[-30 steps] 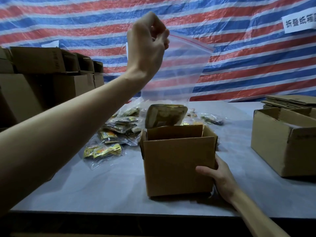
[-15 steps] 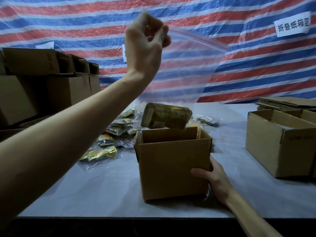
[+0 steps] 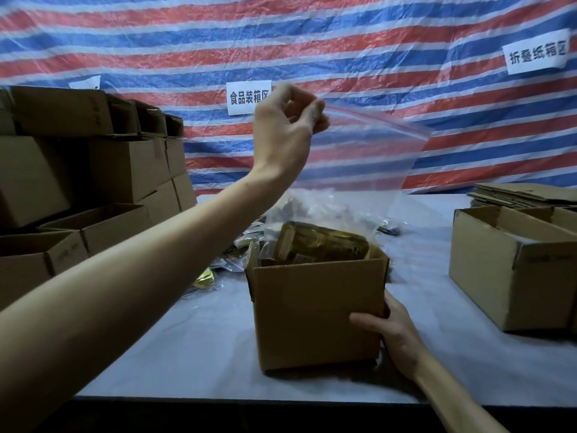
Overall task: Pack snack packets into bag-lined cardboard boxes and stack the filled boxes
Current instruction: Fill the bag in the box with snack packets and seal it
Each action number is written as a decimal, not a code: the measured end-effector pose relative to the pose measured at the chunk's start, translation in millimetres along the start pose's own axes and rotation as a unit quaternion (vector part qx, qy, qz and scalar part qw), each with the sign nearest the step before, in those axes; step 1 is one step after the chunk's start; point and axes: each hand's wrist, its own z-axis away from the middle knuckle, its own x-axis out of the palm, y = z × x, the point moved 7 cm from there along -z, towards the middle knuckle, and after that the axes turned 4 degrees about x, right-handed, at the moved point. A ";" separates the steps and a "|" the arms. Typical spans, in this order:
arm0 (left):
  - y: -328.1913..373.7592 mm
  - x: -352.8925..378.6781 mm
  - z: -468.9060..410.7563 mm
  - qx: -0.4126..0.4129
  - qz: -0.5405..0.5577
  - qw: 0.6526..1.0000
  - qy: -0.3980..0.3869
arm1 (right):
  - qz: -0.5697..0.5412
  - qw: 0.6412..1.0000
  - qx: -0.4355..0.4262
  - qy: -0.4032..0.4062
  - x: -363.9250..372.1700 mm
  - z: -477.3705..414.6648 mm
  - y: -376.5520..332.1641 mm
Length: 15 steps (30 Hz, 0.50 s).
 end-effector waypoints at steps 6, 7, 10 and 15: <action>-54.3 -21.0 26.3 -0.128 0.053 0.990 0.005 | 0.007 1.000 0.004 0.015 -2.5 0.1 2.1; -65.0 -27.7 33.7 -0.156 0.044 0.987 -0.001 | 0.011 1.000 0.002 0.019 -3.1 -0.1 2.0; -93.6 -44.8 58.4 -0.244 0.010 0.968 -0.052 | 0.017 1.000 -0.005 0.019 -2.3 -0.5 0.9; -102.6 -61.2 72.7 -0.286 -0.085 0.941 -0.158 | 0.019 1.000 -0.002 0.021 -2.9 -1.2 2.3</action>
